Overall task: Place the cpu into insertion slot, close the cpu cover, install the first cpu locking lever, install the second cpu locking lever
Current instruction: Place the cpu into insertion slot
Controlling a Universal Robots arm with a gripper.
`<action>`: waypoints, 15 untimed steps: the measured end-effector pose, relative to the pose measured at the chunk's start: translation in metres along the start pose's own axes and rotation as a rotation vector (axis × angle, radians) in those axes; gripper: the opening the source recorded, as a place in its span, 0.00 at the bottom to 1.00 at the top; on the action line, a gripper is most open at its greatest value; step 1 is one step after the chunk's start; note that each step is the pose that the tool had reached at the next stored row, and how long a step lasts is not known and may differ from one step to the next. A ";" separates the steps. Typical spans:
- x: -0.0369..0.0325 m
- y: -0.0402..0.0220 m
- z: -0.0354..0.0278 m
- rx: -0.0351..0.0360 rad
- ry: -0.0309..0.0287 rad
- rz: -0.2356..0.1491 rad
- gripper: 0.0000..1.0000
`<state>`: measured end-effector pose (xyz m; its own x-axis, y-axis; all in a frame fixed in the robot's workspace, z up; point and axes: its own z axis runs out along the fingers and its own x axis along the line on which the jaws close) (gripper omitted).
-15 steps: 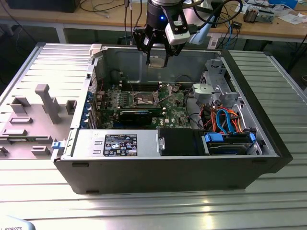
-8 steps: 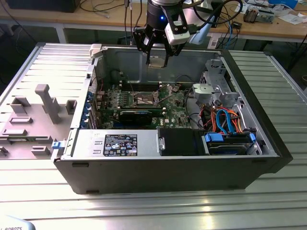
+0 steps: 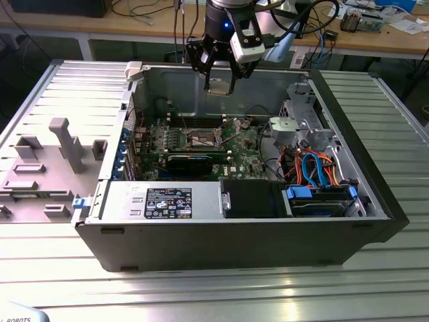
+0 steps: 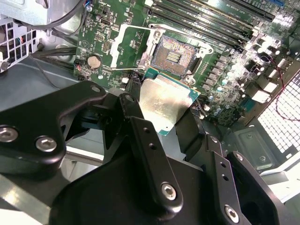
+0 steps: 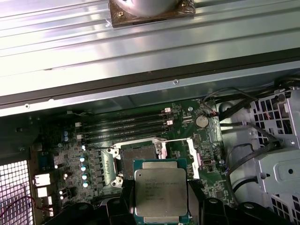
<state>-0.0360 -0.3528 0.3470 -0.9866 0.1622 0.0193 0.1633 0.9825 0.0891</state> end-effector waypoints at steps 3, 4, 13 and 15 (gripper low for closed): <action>0.0000 0.0000 0.0000 0.0000 -0.0004 0.004 0.54; 0.0000 0.0000 0.0000 0.0000 -0.0005 0.006 0.54; 0.0000 0.0000 0.0003 -0.0003 -0.0018 0.020 0.54; 0.0000 0.0000 0.0003 -0.0003 -0.0019 0.021 0.54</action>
<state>-0.0360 -0.3528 0.3467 -0.9829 0.1830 0.0193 0.1840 0.9789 0.0890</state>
